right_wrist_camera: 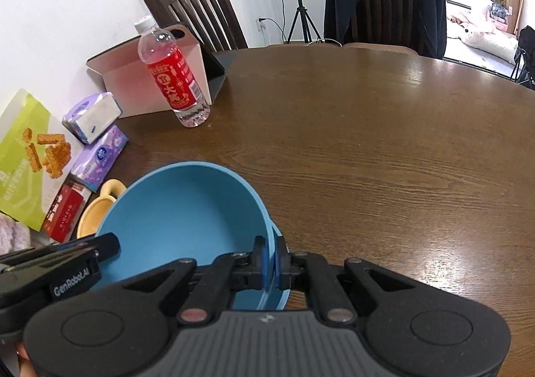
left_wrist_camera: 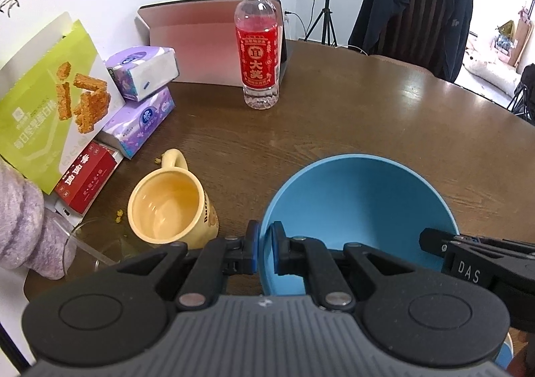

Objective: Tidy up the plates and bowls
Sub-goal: 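Lower the bowl onto the stacked blue bowls beside the yellow mug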

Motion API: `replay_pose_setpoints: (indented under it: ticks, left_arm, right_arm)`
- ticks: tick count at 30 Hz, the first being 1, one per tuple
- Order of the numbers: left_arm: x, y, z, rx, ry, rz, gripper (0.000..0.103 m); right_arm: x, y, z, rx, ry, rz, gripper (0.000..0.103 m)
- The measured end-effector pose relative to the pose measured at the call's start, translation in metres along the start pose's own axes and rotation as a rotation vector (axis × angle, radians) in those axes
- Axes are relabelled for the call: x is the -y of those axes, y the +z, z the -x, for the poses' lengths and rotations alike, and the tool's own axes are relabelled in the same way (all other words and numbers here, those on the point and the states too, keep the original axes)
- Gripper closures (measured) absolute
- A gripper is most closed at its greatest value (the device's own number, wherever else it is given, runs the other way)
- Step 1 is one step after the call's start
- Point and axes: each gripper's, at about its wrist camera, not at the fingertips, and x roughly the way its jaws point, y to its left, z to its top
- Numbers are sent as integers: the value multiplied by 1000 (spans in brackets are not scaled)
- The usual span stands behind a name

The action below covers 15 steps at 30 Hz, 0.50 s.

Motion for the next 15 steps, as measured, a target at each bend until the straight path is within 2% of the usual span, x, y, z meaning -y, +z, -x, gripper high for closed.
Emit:
replay_pose_setpoints:
  ticks: [15]
  left_arm:
    - [12, -9, -23, 6, 39, -90, 94]
  right_arm:
    - [-1, -9, -27, -37, -35, 54, 97]
